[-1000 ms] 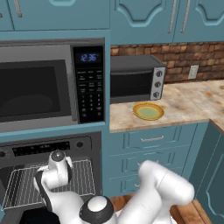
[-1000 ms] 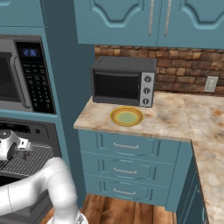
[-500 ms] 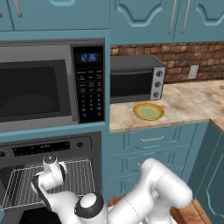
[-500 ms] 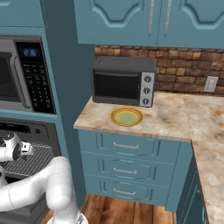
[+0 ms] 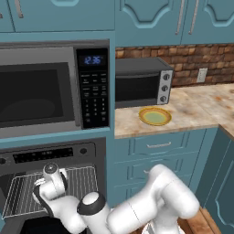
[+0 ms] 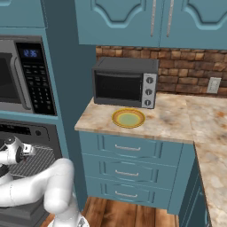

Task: Take the fish from the oven and place it on the plate on the counter.

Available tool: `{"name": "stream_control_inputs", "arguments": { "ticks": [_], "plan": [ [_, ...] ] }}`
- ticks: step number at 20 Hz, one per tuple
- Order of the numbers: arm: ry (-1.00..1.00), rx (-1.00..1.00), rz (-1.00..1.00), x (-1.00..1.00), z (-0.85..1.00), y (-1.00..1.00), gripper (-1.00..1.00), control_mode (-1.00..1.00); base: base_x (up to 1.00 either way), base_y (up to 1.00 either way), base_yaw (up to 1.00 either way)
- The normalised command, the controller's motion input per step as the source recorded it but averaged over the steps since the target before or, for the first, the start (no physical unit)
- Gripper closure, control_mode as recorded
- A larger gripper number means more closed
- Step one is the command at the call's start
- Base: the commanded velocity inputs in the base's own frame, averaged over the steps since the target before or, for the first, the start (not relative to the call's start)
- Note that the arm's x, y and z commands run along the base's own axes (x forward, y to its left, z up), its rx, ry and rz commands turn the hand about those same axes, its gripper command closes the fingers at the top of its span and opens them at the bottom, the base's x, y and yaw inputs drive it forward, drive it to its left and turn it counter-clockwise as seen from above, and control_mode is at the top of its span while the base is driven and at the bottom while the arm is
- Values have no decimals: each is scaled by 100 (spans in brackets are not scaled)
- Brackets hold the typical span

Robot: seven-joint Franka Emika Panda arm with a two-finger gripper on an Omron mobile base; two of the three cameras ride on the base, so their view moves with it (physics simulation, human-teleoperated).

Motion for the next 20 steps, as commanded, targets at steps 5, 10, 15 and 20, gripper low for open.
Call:
{"name": "stream_control_inputs", "arguments": {
  "ticks": [5,10,15,20],
  "plan": [
    [0,-14,0,20,-52,0,100,-100,0,0,0],
    [1,-3,0,0,-20,0,100,-100,0,0,0],
    [-2,0,0,-52,3,5,100,-100,0,0,0],
    [-11,-10,-14,-100,54,45,100,-100,0,0,0]
  ]
}}
